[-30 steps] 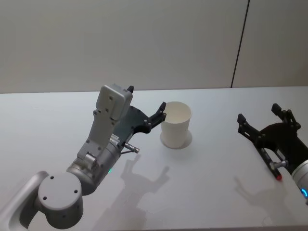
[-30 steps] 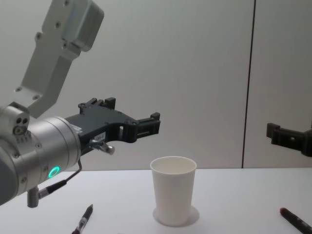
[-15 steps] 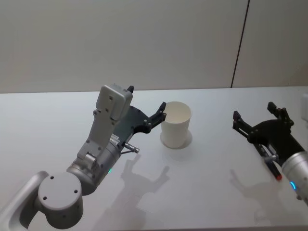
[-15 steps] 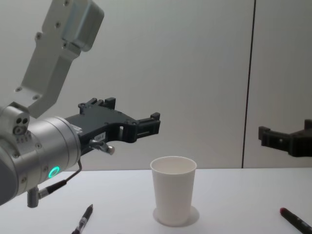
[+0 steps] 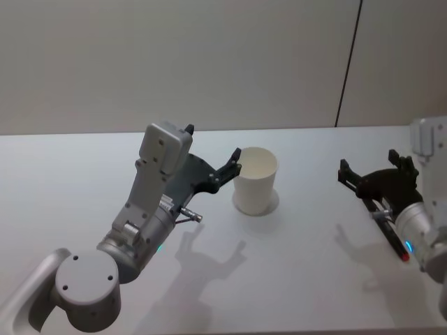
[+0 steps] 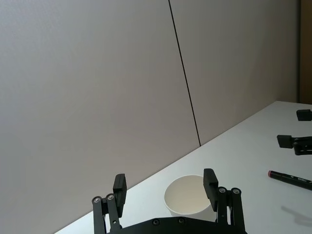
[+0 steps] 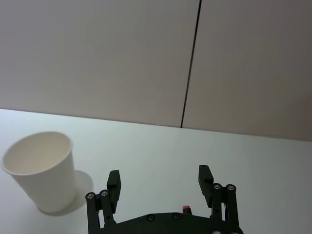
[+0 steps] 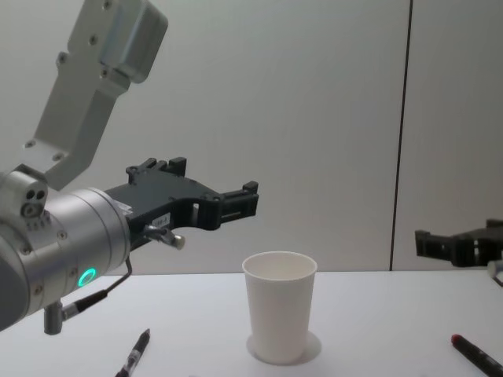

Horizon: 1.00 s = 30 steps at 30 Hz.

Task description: Place the pen into the pen holder.

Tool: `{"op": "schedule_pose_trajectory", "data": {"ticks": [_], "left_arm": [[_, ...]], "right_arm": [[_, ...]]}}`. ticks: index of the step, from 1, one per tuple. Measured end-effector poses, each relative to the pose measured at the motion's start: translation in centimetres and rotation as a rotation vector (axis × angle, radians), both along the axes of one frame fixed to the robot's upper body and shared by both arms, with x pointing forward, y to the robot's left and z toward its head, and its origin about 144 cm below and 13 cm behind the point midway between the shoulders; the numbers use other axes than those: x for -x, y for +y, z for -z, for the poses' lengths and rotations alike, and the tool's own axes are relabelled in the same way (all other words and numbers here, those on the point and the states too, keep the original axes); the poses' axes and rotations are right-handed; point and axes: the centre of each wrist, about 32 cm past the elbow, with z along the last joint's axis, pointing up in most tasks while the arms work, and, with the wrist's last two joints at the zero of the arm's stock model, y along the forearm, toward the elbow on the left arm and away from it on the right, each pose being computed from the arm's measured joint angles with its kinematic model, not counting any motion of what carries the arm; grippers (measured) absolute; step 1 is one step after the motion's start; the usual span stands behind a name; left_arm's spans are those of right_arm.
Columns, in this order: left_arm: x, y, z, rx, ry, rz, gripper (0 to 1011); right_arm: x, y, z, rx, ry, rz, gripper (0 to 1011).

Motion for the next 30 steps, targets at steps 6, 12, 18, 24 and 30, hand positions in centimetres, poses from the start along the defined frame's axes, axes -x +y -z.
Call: {"op": "schedule_pose_trajectory", "data": {"ticks": [6, 12, 18, 24, 30], "left_arm": [[0.0, 0.0, 0.0, 0.000, 0.000, 0.000, 1003], [0.0, 0.0, 0.0, 0.000, 0.000, 0.000, 1003], [0.0, 0.0, 0.0, 0.000, 0.000, 0.000, 1003], [0.0, 0.0, 0.0, 0.000, 0.000, 0.000, 1003], [0.0, 0.0, 0.0, 0.000, 0.000, 0.000, 1003]], "right_arm": [[-1.4, 0.1, 0.1, 0.014, 0.060, 0.039, 1001], [-2.6, -0.1, 0.2, 0.020, 0.124, 0.082, 1002], [-3.3, -0.6, 0.3, 0.015, 0.178, 0.119, 1001], [-3.6, -1.1, 0.6, 0.006, 0.225, 0.142, 1002], [-3.8, -1.6, 0.9, 0.000, 0.265, 0.156, 1002]]}}
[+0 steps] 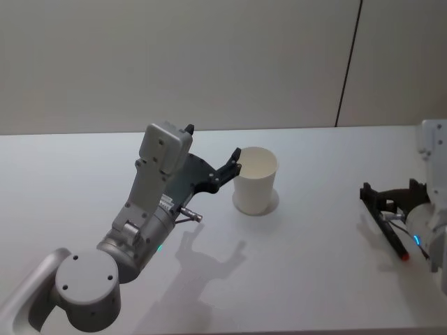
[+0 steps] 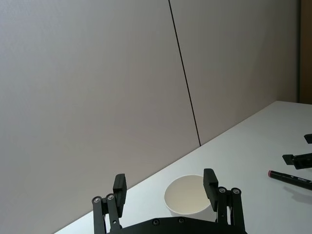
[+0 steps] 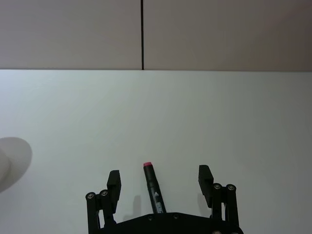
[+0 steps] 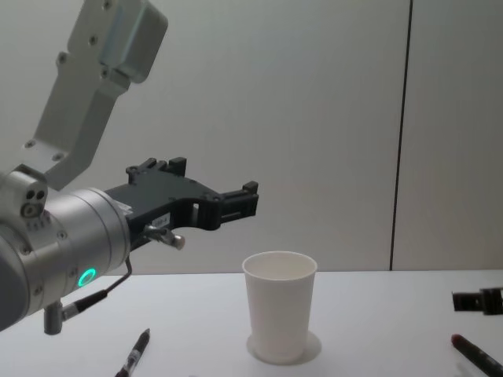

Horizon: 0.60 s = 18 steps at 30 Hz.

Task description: Place the pen into the pen holder.

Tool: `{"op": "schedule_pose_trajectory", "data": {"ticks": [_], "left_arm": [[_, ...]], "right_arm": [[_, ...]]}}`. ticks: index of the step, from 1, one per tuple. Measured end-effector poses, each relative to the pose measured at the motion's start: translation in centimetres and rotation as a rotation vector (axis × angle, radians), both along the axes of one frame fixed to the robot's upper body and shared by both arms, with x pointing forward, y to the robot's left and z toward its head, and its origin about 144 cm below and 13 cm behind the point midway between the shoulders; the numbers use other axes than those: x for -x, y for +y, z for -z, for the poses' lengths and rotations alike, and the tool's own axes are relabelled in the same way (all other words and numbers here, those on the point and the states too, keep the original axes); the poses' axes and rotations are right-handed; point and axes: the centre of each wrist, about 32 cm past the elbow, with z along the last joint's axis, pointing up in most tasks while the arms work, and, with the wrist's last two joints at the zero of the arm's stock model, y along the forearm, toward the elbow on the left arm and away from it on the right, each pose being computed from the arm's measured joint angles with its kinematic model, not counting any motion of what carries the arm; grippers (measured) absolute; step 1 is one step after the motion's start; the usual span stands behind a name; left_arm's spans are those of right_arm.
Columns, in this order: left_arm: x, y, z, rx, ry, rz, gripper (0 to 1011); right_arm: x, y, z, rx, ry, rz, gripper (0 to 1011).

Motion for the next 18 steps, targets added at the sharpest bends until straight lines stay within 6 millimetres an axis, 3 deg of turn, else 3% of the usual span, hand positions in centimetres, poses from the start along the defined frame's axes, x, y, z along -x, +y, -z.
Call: {"op": "schedule_pose_trajectory", "data": {"ticks": [18], "left_arm": [[0.0, 0.0, 0.0, 0.000, 0.000, 0.000, 1003]], "right_arm": [[-0.7, -0.9, 2.3, -0.006, 0.121, -0.007, 1002]]}}
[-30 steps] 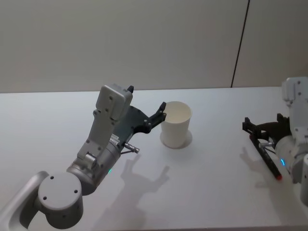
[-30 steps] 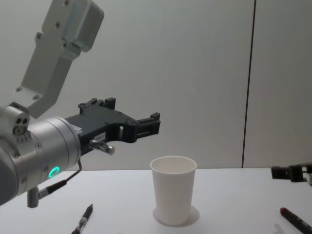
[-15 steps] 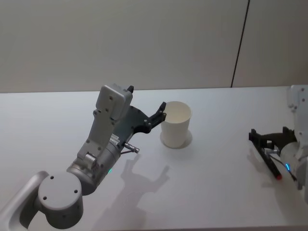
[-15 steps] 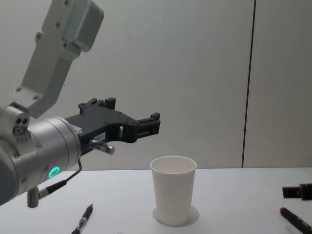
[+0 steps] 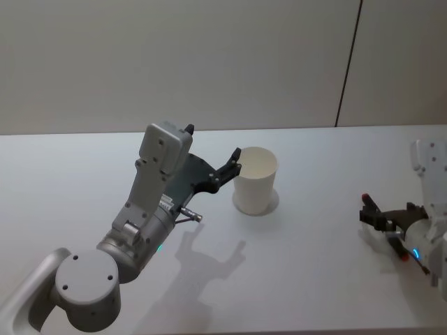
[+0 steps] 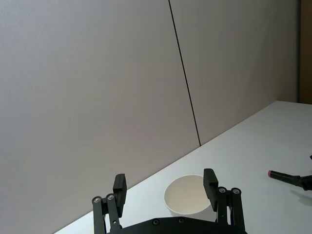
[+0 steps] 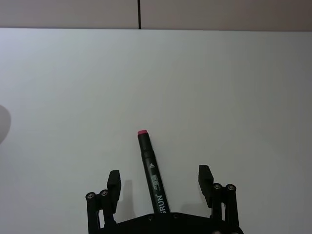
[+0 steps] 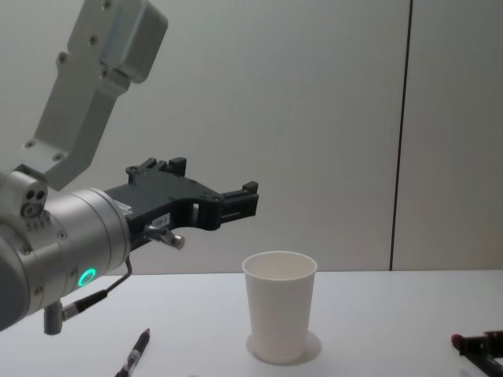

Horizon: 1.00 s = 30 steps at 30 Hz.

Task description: Place the pen into the pen holder.

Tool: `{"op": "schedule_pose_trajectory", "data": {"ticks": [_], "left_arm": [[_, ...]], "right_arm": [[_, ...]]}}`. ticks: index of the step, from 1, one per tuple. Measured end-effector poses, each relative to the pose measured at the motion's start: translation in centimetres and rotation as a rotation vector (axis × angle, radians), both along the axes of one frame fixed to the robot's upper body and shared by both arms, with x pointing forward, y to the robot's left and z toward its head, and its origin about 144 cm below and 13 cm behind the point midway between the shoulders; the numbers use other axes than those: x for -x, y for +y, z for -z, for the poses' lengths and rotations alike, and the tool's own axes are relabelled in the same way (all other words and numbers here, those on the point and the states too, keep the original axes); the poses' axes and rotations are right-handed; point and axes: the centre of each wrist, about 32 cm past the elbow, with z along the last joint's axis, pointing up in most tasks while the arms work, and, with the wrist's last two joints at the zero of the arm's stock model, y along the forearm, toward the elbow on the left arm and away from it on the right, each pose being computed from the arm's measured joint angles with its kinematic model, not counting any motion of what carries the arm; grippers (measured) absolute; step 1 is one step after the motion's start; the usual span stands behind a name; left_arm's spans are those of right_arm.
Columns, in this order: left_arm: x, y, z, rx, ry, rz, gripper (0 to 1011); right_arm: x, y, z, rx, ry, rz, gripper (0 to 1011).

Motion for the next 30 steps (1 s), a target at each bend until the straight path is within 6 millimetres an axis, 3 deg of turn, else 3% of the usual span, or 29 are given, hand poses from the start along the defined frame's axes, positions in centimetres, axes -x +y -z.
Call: {"op": "schedule_pose_trajectory", "data": {"ticks": [3, 10, 18, 21, 27, 30], "left_arm": [[0.0, 0.0, 0.0, 0.000, 0.000, 0.000, 1003], [0.0, 0.0, 0.0, 0.000, 0.000, 0.000, 1003], [0.0, 0.0, 0.0, 0.000, 0.000, 0.000, 1003], [0.0, 0.0, 0.0, 0.000, 0.000, 0.000, 1003], [0.0, 0.0, 0.0, 0.000, 0.000, 0.000, 1003], [0.0, 0.0, 0.0, 0.000, 0.000, 0.000, 1003]], "right_arm": [[-0.1, -0.1, 0.3, -0.001, 0.011, -0.005, 1002], [-0.2, -0.2, 1.1, -0.004, 0.031, -0.014, 862], [-0.3, -0.4, 1.8, -0.013, 0.042, -0.032, 589], [-0.3, -0.4, 2.0, -0.016, 0.045, -0.037, 531], [-0.4, -0.5, 2.4, -0.025, 0.044, -0.052, 285], [-0.4, -0.5, 2.5, -0.027, 0.043, -0.057, 223]]}}
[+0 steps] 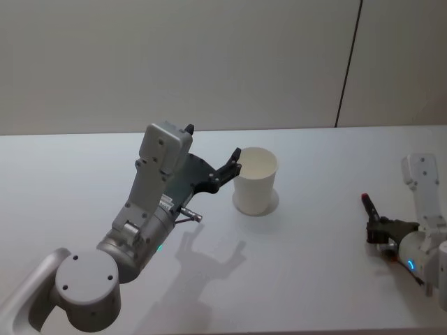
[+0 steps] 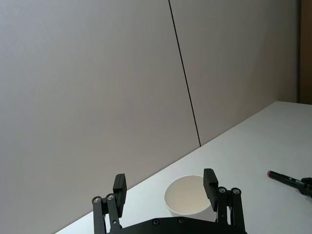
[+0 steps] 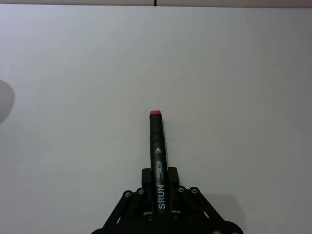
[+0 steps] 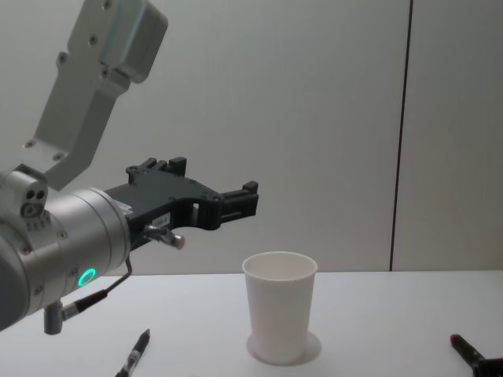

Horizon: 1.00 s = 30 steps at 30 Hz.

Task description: Place the pen into the pen holder.

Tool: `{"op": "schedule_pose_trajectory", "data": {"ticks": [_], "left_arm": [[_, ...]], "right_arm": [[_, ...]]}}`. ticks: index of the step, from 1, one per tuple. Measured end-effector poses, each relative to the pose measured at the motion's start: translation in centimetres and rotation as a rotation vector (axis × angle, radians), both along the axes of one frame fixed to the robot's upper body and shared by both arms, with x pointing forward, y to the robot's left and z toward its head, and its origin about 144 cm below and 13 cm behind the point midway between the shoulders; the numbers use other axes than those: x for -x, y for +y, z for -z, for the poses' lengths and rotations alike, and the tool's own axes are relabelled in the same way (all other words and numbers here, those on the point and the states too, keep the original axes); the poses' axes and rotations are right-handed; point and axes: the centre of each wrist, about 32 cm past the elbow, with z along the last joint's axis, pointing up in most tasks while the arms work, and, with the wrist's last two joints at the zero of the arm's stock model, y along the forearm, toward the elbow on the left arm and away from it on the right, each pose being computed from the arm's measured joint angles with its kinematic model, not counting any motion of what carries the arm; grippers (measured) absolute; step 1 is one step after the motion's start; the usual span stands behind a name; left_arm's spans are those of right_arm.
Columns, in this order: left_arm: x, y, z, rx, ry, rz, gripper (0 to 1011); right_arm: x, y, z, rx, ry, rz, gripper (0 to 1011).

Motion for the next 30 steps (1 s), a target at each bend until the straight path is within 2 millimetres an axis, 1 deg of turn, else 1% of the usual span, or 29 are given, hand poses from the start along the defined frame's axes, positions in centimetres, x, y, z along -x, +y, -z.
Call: {"op": "schedule_pose_trajectory", "data": {"ticks": [1, 2, 13, 30], "left_arm": [[0.0, 0.0, 0.0, 0.000, 0.000, 0.000, 1003], [0.0, 0.0, 0.0, 0.000, 0.000, 0.000, 1003], [0.0, 0.0, 0.0, 0.000, 0.000, 0.000, 1003], [0.0, 0.0, 0.0, 0.000, 0.000, 0.000, 1003]], "right_arm": [[0.0, 0.0, 0.1, -0.001, -0.001, -0.003, 191], [0.0, 0.0, 0.1, -0.002, -0.002, -0.004, 180], [0.2, 0.0, 0.0, -0.013, -0.055, -0.033, 180], [0.8, -0.1, -1.5, -0.032, -0.281, -0.100, 180]]}}
